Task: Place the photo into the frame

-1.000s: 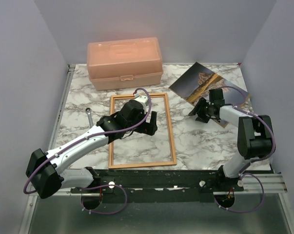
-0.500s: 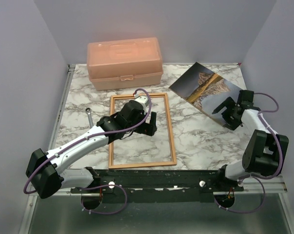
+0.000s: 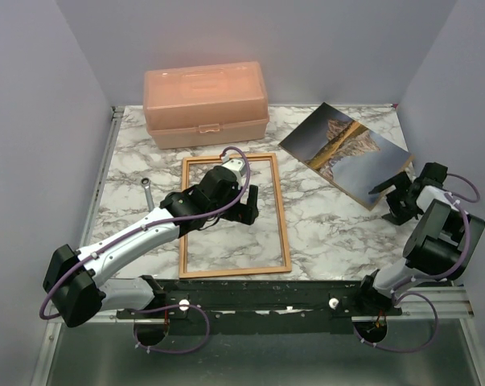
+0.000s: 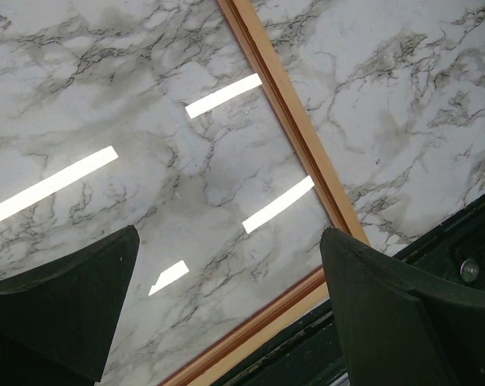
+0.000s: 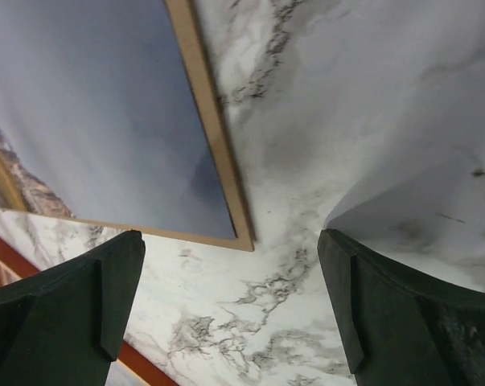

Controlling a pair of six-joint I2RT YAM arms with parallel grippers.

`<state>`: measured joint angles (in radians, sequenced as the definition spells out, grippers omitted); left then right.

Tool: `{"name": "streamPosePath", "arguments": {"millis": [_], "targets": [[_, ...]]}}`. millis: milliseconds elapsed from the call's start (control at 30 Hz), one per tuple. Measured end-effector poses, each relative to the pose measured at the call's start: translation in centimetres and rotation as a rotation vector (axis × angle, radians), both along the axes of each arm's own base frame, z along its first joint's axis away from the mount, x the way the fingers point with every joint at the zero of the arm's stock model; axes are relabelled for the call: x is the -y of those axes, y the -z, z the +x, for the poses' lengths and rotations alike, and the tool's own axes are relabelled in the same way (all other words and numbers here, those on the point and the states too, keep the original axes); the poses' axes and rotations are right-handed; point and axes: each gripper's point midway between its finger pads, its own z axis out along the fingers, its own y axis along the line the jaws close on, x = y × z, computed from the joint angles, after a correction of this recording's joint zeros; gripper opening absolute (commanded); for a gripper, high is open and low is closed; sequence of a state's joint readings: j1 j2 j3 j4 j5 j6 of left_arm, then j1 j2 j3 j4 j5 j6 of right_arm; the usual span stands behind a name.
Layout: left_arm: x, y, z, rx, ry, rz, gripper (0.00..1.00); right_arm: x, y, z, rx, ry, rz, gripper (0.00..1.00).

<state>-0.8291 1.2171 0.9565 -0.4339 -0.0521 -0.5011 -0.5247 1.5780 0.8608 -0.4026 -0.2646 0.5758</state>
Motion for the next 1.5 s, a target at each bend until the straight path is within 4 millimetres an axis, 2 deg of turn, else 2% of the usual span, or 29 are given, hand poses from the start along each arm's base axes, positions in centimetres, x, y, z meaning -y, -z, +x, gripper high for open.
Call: {"name": "streamPosePath", "arguments": {"millis": [267, 467, 633, 767, 1000, 1100, 1200, 1333, 1500], "targets": [[0.1, 0.5, 0.1, -0.008, 0.000, 0.008, 0.99, -1.8, -0.3, 1.4, 0.075, -0.069, 0.047, 0.97], [0.2, 0.6, 0.1, -0.010, 0.000, 0.011, 0.98, -4.1, -0.3, 2.3, 0.091, -0.160, 0.051, 0.96], [0.2, 0.6, 0.1, -0.011, 0.000, 0.011, 0.98, -6.3, -0.2, 2.2, 0.068, -0.228, 0.048, 0.95], [0.2, 0.9, 0.2, -0.016, 0.000, 0.017, 0.98, -9.7, -0.1, 1.8, 0.031, -0.320, 0.062, 0.95], [0.3, 1.3, 0.2, -0.024, 0.000, 0.025, 0.98, -18.1, -0.2, 1.1, 0.006, -0.549, 0.107, 0.96], [0.3, 1.4, 0.3, -0.025, 0.000, 0.027, 0.98, -19.9, -0.4, 1.0, 0.025, -0.591, 0.124, 0.98], [0.3, 1.4, 0.2, -0.025, 0.000, 0.027, 0.98, -19.9, -0.5, 0.8, 0.035, -0.566, 0.129, 0.99], [0.3, 1.4, 0.2, -0.026, 0.000, 0.028, 0.98, -18.9, -0.5, 0.3, 0.031, -0.505, 0.137, 0.99], [0.3, 1.4, 0.2, -0.026, 0.000, 0.028, 0.98, -14.9, -0.5, 0.8, 0.051, -0.348, 0.164, 0.96]]}}
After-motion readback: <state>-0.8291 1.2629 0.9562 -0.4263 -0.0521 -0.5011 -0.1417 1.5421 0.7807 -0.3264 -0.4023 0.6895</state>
